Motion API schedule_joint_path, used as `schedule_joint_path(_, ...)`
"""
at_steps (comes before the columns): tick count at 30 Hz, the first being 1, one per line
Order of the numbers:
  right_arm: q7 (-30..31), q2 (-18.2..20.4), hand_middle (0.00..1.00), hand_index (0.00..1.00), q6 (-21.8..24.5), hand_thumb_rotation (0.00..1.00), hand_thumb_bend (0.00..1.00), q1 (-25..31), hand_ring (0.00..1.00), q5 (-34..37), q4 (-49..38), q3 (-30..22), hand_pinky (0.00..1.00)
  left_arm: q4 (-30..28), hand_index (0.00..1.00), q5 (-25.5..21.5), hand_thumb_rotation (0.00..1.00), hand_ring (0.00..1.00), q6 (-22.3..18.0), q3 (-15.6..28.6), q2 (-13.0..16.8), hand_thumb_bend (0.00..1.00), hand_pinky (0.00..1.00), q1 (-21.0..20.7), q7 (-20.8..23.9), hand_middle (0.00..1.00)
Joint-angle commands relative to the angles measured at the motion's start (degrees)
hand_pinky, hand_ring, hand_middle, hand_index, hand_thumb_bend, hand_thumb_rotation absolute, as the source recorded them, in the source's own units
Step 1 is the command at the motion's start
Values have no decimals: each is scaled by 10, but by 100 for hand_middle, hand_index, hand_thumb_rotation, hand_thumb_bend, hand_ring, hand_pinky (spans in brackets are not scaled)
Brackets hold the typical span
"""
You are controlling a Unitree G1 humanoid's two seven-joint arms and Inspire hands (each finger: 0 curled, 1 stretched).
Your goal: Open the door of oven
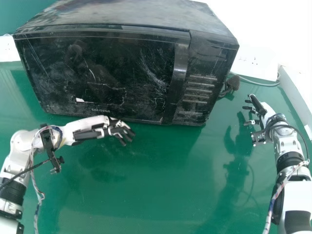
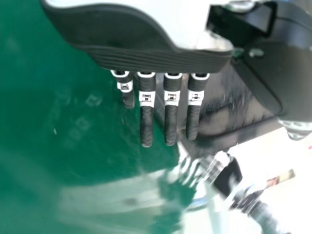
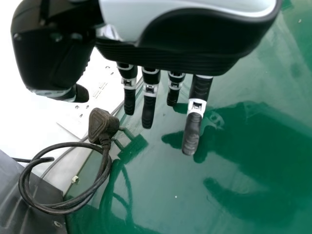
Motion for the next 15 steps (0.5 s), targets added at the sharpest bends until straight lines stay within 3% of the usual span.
schedule_joint_path(1, 9, 13, 82, 90, 40, 43, 54, 39, 74, -5, 27, 3, 55, -14, 79, -26, 61, 68, 35, 13, -18, 69, 52, 26, -8, 76)
schedule_joint_path(4, 16, 12, 85, 89, 42, 42, 54, 38, 78, -5, 27, 3, 60, -25, 83, -62, 64, 70, 69, 29, -26, 75, 51, 29, -26, 77)
schedule_joint_path(5, 18, 12, 85, 89, 41, 44, 54, 38, 79, -6, 28, 3, 60, -30, 84, -69, 65, 71, 83, 32, -27, 82, 51, 30, -28, 77)
schedule_joint_path(8, 17, 11, 85, 88, 37, 43, 54, 39, 77, -10, 27, 7, 55, -46, 86, -84, 67, 72, 118, 40, -27, 91, 52, 32, -35, 78)
schedule_joint_path(15, 21, 11, 84, 89, 36, 46, 54, 38, 77, -14, 27, 13, 57, -81, 90, -126, 68, 71, 162, 60, -36, 99, 50, 42, -62, 80)
